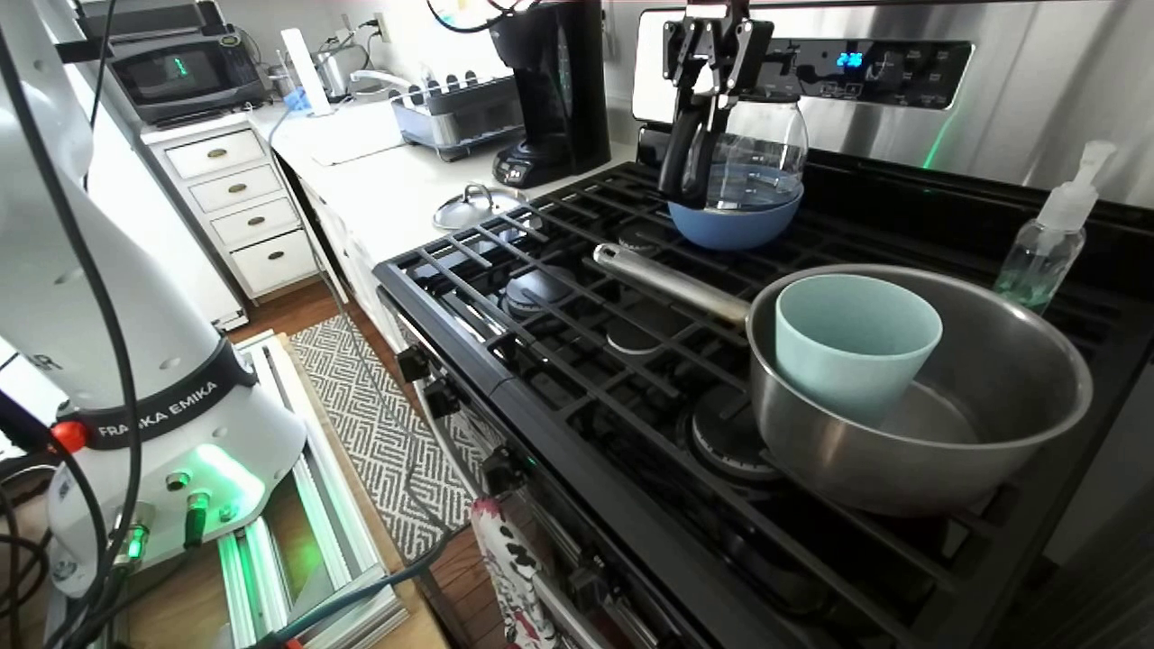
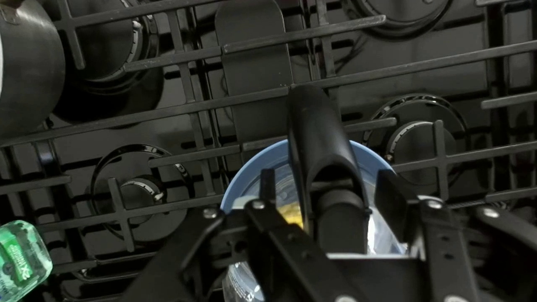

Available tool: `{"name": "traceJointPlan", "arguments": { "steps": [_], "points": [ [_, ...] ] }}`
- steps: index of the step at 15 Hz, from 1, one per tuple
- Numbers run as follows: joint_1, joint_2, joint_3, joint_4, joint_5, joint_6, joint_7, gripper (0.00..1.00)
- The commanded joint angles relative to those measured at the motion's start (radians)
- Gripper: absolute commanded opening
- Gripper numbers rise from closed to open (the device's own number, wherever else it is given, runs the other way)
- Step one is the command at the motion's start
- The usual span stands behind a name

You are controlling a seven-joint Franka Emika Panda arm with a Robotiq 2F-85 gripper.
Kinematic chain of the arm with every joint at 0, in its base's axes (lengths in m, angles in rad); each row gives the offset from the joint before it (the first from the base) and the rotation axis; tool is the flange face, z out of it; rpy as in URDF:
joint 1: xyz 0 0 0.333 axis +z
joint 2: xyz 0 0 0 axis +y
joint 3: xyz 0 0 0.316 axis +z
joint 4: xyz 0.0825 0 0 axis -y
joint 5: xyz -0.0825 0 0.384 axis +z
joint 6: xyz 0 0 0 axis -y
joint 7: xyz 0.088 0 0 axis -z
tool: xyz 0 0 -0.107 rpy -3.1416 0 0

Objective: Put the glass coffee pot on the stove

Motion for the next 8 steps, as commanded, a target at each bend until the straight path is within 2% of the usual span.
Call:
{"name": "traceJointPlan", "arguments": {
  "steps": [1,4,5,8],
  "points": [
    [-0.003,0.037,0.001,0.067,0.020,-0.050,0.017,0.34],
    [-0.004,0.050,0.001,0.088,0.017,-0.054,0.018,0.12],
    [-0.004,0.053,0.001,0.094,0.018,-0.058,0.018,0.08],
    [-0.001,0.045,0.002,0.085,0.008,-0.049,0.013,0.08]
  ]
}}
